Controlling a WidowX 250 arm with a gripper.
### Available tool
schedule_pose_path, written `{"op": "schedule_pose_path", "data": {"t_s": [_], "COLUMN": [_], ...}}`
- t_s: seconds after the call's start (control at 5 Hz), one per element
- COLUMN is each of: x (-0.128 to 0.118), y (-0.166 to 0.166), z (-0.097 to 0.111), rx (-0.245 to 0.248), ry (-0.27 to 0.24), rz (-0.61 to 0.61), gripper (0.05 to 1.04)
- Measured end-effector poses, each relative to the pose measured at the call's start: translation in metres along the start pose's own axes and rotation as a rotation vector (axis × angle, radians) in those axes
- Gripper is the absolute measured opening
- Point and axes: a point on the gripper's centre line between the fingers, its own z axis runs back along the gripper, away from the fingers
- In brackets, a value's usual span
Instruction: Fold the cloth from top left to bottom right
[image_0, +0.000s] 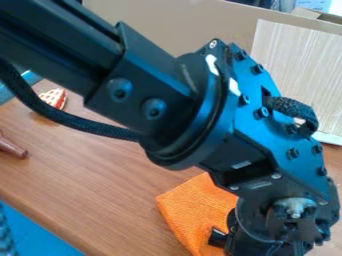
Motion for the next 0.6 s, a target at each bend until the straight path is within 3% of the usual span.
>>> {"op": "schedule_pose_path", "data": {"t_s": [0.2, 0.4, 0.6], "x": [0.0023, 0.0024, 0.002], "y": [-0.0081, -0.016, -0.013], "z": [0.0014, 0.0042, 0.011], "rx": [-0.055, -0.178, -0.285], "ry": [-0.013, -0.041, -0.096], "rz": [-0.042, -0.115, -0.163], "gripper": [0.543, 0.88, 1.003]}}
